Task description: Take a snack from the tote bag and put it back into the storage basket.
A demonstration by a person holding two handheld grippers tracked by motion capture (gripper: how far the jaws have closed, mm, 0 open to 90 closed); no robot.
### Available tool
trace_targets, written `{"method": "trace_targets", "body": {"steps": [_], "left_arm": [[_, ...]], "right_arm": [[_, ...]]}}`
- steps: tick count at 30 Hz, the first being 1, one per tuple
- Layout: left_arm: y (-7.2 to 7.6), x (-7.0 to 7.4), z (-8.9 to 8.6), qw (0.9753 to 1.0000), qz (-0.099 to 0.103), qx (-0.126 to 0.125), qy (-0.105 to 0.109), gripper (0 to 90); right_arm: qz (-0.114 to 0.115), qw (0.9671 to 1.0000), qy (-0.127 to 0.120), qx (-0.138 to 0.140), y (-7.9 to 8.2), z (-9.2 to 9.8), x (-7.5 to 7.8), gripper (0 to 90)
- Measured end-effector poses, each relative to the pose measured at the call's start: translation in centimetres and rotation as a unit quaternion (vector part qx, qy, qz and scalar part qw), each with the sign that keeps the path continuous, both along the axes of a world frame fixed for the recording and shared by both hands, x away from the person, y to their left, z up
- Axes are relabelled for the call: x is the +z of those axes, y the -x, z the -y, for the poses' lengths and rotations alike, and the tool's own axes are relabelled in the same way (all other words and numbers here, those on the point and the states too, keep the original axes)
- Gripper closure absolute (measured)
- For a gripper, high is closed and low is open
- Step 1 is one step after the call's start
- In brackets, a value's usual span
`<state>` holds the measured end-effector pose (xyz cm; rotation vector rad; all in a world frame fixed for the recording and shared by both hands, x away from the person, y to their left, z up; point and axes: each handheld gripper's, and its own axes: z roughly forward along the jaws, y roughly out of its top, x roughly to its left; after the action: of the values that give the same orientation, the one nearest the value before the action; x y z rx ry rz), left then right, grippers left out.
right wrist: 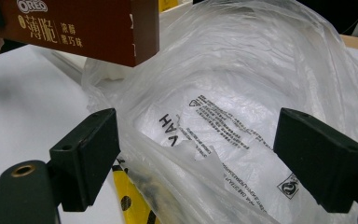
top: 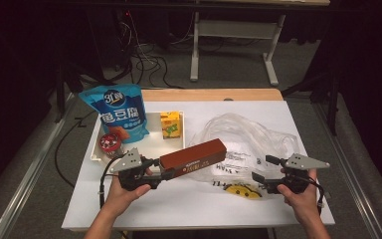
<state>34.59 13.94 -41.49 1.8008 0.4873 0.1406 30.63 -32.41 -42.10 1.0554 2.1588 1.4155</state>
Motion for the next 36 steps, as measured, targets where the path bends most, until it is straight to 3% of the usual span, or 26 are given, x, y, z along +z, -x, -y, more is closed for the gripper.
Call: {"method": "trace_targets", "body": {"steps": [5,16,27,36], "left_arm": [[0.0,0.3,-0.7,1.0,0.002,0.007,0.006,48.4],[-0.5,0.5,-3.7,0.9988,0.005,0.049,0.007,48.4],[-0.9,0.4,-6.3,0.9958,0.003,0.09,0.012,48.4],[-1.1,0.0,-8.0,0.9928,-0.001,0.12,0.001,48.4]], "right_arm": [[-0.001,1.0,0.001,0.0,0.0,0.1,-0.1,14.6],[-0.004,1.0,0.001,-0.001,-0.1,0.2,-0.3,14.7],[-0.007,1.0,0.004,0.0,-0.1,0.2,-0.5,14.7],[-0.009,0.9999,0.006,0.0,-0.2,0.3,-0.6,14.7]]}}
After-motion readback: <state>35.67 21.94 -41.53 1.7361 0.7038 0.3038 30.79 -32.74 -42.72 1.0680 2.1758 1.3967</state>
